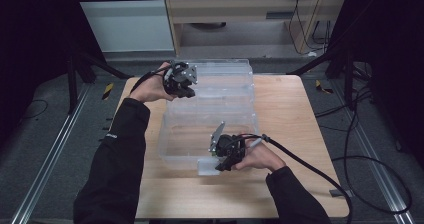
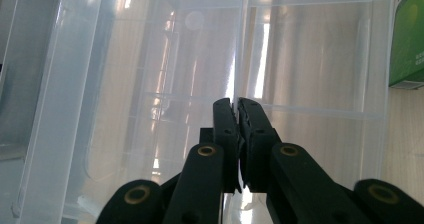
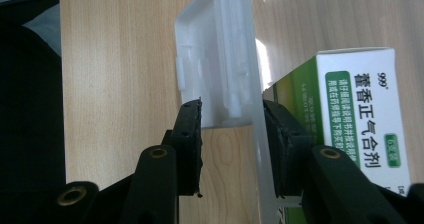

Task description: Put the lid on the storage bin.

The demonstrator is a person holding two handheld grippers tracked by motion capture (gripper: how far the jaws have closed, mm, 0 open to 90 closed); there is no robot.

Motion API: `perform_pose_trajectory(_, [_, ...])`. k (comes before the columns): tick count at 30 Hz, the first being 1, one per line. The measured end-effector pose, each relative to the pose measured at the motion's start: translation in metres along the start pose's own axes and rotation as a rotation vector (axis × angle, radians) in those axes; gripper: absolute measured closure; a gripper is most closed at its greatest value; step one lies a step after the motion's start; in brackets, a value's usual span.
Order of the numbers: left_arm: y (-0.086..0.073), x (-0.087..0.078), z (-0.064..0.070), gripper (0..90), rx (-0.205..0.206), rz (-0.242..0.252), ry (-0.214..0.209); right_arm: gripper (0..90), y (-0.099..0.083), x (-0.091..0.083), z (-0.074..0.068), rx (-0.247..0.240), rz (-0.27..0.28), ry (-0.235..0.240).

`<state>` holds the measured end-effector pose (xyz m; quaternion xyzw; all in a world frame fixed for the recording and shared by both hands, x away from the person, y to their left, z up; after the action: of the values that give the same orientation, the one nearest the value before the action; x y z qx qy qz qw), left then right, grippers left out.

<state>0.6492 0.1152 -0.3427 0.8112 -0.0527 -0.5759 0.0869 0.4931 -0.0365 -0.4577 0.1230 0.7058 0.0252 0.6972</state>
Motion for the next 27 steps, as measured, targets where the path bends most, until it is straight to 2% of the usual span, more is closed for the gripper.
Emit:
perform_pose_trajectory(16, [0.004, -0.012, 0.013, 88.8, 0.023, -0.009, -0.011, 63.5, 0.000, 0.001, -0.001, -0.003, -0.012, -0.007])
perform_pose_trajectory(27, [0.005, -0.024, 0.037, 88.9, 0.052, -0.033, 0.023, 63.5, 0.000, 0.001, -0.002, -0.002, -0.013, -0.009])
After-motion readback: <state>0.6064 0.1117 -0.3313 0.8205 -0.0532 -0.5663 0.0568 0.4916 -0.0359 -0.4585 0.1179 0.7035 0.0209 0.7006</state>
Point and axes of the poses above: each handheld gripper's, and its own axes: x roughly forward along the jaws, y roughly out of its top, z roughly to its right, the point moved 5 cm from there along x, roughly forward along the jaws, and after that the axes turned 12 degrees about -z, right-handed, at the moved point
